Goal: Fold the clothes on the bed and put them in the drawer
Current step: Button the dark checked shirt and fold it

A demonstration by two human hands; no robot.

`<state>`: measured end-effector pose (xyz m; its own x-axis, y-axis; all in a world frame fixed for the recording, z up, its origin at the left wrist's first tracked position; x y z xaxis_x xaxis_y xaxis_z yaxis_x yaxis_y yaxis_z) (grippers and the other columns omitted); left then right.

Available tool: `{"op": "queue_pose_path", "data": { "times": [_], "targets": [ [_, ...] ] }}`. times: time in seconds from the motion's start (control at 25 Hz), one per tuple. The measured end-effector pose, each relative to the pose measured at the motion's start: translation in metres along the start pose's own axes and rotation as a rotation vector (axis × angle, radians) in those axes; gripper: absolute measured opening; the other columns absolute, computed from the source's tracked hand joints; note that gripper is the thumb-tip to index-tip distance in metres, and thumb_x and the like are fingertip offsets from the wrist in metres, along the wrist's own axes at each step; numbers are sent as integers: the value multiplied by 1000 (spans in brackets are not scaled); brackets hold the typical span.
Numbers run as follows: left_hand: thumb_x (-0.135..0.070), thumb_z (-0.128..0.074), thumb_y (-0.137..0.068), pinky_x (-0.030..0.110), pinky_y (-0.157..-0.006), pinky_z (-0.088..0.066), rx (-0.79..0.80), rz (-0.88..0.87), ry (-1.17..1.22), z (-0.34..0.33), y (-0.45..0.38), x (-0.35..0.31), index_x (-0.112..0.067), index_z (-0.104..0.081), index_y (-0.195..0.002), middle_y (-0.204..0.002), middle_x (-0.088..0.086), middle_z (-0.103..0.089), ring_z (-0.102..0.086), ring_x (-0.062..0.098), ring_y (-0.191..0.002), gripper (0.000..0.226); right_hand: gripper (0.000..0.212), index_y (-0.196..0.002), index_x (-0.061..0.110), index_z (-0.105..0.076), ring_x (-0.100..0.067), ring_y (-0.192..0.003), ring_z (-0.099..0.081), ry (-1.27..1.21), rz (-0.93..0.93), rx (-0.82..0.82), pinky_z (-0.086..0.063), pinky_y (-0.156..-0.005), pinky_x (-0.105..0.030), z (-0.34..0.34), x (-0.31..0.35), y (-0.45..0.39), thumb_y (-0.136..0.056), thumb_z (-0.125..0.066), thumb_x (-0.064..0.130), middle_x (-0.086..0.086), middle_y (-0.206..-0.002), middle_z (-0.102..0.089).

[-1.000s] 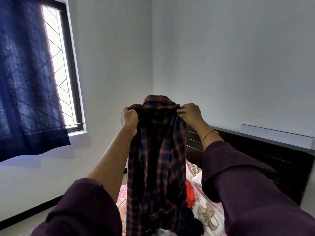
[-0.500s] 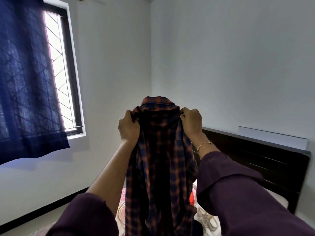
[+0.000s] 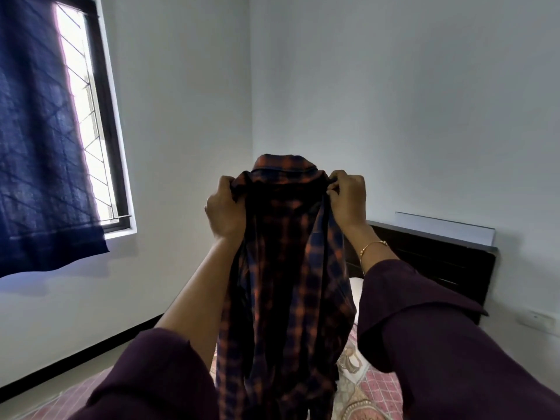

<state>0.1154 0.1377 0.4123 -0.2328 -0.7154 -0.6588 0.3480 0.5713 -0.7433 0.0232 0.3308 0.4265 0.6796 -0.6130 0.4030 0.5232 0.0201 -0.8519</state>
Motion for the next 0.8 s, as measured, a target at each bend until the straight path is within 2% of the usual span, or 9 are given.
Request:
{"op": "queue_pose_path", "data": {
  "times": [0.08, 0.12, 0.24, 0.32, 0.44, 0.56, 0.64, 0.72, 0.8],
  "targets": [
    [-10, -53, -84, 34, -62, -37, 15, 46, -82, 5, 5, -11, -4, -57, -99, -84, 18, -65, -58, 36, -77, 17, 26, -100, -5, -58, -32, -87, -52, 77, 70, 35, -39, -69, -29, 11, 6, 10, -82, -43, -14, -20, -90, -61],
    [-13, -53, -84, 32, -62, -35, 28, 72, -134, 8, 6, -17, -5, -57, -98, -84, 17, -64, -57, 35, -75, 17, 26, -100, -6, -57, -32, -86, -51, 101, 96, 56, -38, -68, -31, 16, 8, 14, -82, -40, -13, -21, -93, -60],
    [-16, -49, -85, 31, -62, -31, 64, 84, -287, 20, 16, -29, -6, -57, -95, -82, 16, -63, -49, 31, -69, 16, 23, -102, -6, -54, -24, -84, -44, 30, -3, 108, -32, -66, -17, 34, 7, 22, -86, -38, -10, -10, -97, -43],
    [-16, -48, -86, 32, -65, -32, 22, 101, -304, 25, 25, -30, -6, -59, -94, -83, 16, -64, -54, 34, -73, 16, 26, -109, -4, -54, -21, -87, -43, 22, -102, 99, -30, -70, -15, 41, 8, 29, -88, -39, -9, -6, -101, -36],
    [-15, -47, -86, 36, -72, -26, -143, 93, -294, 35, 35, -40, -4, -64, -90, -87, 18, -63, -53, 36, -89, 20, 37, -111, 0, -61, -28, -100, -54, 45, -100, 14, -41, -80, -25, 59, 17, 38, -84, -39, -14, -16, -109, -55],
    [-9, -47, -86, 37, -83, -30, -177, 142, -196, 47, 45, -65, -4, -61, -94, -112, 17, -48, -40, 36, -108, 17, 34, -90, 7, -64, -26, -85, -56, 9, -117, -52, -39, -65, -25, 89, 34, 42, -80, -38, -13, -10, -88, -65],
    [-4, -44, -86, 36, -86, -32, -144, 144, -44, 58, 59, -83, -1, -54, -104, -123, 16, -44, -42, 36, -110, 21, 32, -98, 6, -55, -19, -76, -48, -28, -126, -59, -31, -56, -20, 115, 50, 53, -83, -35, -13, -6, -83, -56],
    [-6, -43, -89, 36, -82, -35, -96, 148, 56, 69, 76, -100, 1, -48, -108, -116, 16, -51, -50, 35, -103, 21, 28, -108, 5, -46, -20, -71, -45, -43, -125, -5, -29, -58, -23, 138, 62, 67, -88, -31, -9, -4, -80, -50],
    [-12, -46, -88, 41, -85, -36, -89, 110, -2, 82, 96, -112, 0, -51, -103, -107, 16, -56, -51, 36, -101, 20, 22, -108, 9, -41, -23, -69, -45, -40, -150, 45, -30, -62, -27, 156, 70, 83, -92, -31, -3, -4, -80, -50]
  ]
}}
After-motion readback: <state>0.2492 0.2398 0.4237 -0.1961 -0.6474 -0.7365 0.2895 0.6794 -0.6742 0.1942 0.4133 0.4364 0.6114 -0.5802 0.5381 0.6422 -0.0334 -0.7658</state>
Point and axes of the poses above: each hand's wrist, its own y-axis away from the middle knuckle, its own z-axis out of the back of the hand, x = y × z, the point moved 1 cm from there along -y, towards the middle knuckle
